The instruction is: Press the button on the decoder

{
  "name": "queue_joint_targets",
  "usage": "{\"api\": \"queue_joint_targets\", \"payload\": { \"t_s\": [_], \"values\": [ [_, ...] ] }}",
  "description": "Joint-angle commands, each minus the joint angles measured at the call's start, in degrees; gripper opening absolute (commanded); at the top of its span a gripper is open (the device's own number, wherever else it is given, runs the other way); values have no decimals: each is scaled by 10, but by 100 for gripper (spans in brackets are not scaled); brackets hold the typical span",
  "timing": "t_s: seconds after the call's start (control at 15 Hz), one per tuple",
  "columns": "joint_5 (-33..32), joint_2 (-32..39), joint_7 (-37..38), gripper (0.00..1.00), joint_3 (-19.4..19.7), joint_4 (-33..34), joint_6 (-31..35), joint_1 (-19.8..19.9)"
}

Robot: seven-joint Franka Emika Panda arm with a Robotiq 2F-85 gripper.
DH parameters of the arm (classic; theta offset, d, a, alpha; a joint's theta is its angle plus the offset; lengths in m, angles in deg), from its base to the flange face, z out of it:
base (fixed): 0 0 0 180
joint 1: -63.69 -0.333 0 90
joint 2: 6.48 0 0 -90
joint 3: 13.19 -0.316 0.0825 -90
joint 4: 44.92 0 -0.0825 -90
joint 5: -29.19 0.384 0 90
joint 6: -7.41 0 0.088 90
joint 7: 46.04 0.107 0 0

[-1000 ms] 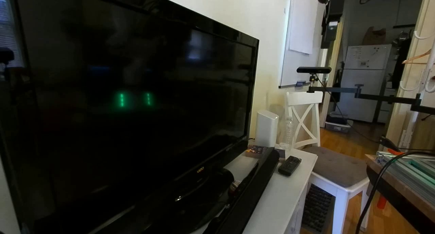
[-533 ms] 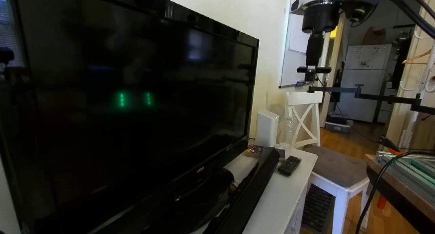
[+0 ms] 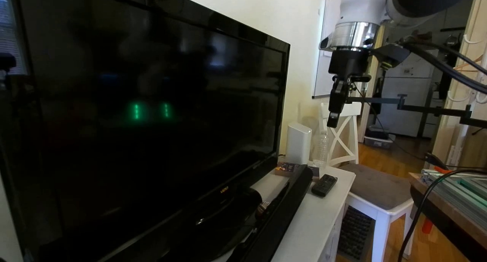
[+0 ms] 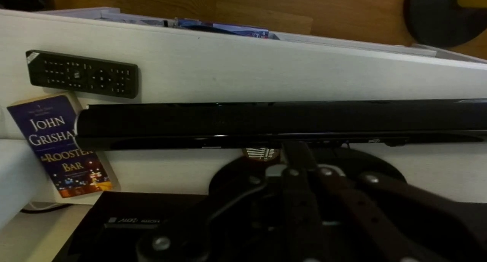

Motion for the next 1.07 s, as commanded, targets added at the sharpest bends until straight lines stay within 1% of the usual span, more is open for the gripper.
{"api": "queue_joint_targets", "payload": {
  "t_s": [0.0,0.07,0.13,0.27,0.53,0.67,0.73,0.8,0.87,1.0],
  "values": [
    [-8,84,20,0,-10,-2,90,-1],
    [-9,109,21,0,-11,0,107,-2],
    [-1,60,3,0,-2,-4,66,-3],
    [-2,80,3,1,-2,-1,72,-5],
    [-1,72,3,1,-1,0,72,-4],
    [-21,123,35,0,-12,21,93,3],
    [-17,142,39,0,-12,30,95,0],
    [-28,165,55,0,-15,38,114,2],
    [-26,186,58,0,-14,48,123,-3],
    [-53,230,91,0,-11,67,157,-6]
  ]
}}
